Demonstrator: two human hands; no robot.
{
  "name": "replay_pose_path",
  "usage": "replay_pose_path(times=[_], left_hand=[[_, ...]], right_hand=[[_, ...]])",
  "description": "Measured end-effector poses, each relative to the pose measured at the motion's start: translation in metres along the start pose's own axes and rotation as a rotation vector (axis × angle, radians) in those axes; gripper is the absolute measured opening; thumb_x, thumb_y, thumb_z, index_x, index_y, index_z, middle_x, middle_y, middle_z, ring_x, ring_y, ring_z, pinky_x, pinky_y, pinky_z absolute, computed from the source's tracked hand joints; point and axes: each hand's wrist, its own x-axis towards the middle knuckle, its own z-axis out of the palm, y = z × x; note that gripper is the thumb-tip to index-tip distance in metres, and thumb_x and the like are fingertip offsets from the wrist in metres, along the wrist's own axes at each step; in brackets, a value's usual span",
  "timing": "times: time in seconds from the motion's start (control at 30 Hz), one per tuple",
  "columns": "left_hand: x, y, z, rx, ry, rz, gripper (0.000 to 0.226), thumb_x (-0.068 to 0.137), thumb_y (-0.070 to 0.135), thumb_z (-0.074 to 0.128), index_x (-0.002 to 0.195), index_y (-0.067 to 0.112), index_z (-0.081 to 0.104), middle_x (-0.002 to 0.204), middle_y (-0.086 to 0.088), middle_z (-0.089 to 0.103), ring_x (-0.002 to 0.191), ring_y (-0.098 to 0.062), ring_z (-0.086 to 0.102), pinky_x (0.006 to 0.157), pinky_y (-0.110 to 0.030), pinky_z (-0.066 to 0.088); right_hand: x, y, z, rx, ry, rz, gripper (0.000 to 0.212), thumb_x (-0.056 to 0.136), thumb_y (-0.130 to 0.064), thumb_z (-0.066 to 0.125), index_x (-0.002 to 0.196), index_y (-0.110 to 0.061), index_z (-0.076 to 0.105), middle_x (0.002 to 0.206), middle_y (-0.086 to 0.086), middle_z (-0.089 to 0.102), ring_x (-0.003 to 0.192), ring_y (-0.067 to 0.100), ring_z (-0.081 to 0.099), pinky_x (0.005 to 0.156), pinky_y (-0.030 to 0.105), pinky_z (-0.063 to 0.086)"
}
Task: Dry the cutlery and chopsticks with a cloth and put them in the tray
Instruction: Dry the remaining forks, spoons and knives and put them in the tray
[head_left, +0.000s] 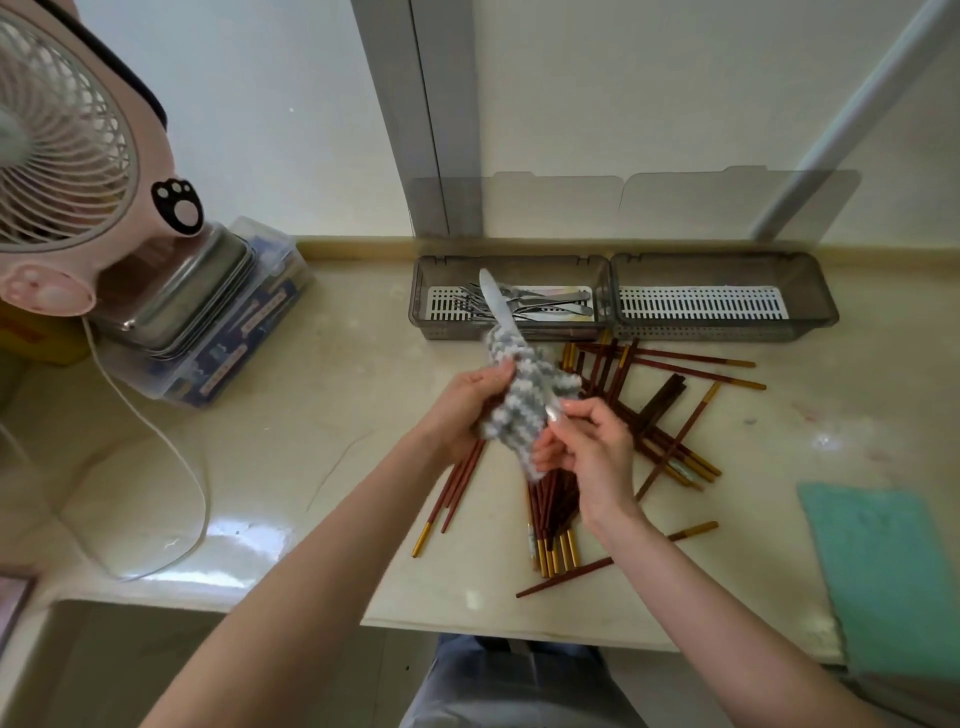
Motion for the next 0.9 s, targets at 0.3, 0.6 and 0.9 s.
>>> replay_pose_path(times=[0.3,0.6,0.9], left_hand=[[0.006,-0.009,-0.018,-0.148,0.295,0.036,0.012,0.087,0.011,0.059,0.089,-0.001,0.064,0.089,-0.018,0.067,0.069,-0.024,0.067,0.070,-0.039,0.056],[-0.006,-0.012,-0.008,-0.214,0.237,0.017,0.020,0.090,0.016,0.057,0.098,-0.001,0.062,0.081,-0.013,0.070,0.064,-0.020,0.068,0.056,-0.028,0.057],[-0.021,-0.027,0.012,-0.043,0.180,0.029,0.009,0.085,0.007,0.063,0.093,0.003,0.065,0.082,-0.010,0.071,0.066,-0.017,0.068,0.062,-0.027,0.058]], right_hand=[[-0.009,0.014,-0.013,-0.046,-0.327,0.159,0.024,0.090,0.002,0.054,0.112,-0.007,0.061,0.074,0.016,0.065,0.060,0.021,0.060,0.057,0.032,0.050],[-0.010,0.016,-0.001,0.121,-0.276,0.182,0.027,0.085,0.010,0.054,0.111,0.003,0.056,0.083,0.022,0.067,0.062,0.026,0.066,0.058,0.034,0.057],[0.016,0.006,0.002,-0.069,0.021,0.259,0.037,0.078,0.005,0.066,0.111,-0.003,0.052,0.081,0.006,0.064,0.053,0.010,0.050,0.044,0.021,0.039]])
